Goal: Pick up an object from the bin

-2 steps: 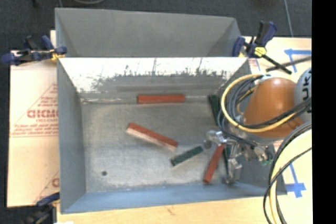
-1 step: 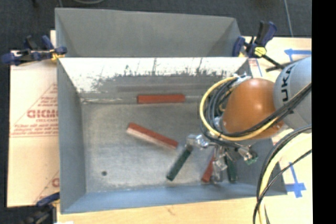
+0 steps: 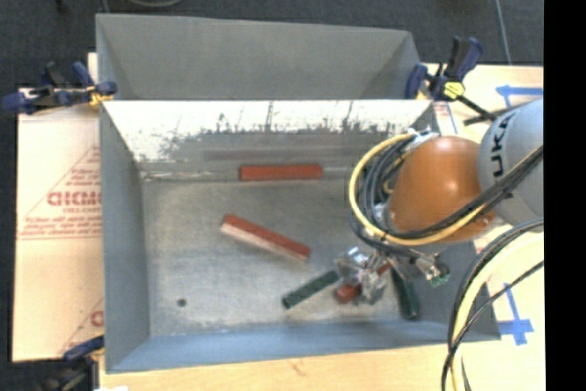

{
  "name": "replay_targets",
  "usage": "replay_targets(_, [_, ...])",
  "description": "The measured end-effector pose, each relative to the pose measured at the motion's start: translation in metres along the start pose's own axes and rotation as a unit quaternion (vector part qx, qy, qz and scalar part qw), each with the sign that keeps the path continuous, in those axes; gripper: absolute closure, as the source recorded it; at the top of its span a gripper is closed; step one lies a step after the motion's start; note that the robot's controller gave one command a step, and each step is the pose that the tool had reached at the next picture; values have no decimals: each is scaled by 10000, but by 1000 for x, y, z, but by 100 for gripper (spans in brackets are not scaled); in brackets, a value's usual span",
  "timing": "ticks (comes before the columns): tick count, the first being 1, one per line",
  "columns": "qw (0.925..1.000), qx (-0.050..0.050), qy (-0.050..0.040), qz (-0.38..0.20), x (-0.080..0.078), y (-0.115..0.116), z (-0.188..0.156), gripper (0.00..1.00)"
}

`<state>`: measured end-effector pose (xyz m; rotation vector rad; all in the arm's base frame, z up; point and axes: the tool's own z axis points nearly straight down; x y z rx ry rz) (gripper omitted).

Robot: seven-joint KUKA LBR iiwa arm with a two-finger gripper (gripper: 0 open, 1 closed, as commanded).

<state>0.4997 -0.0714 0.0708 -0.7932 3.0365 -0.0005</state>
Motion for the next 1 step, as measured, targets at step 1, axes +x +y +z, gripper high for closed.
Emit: replay_targets(1, [10000,31,-32,75,-15,-4,-158,100])
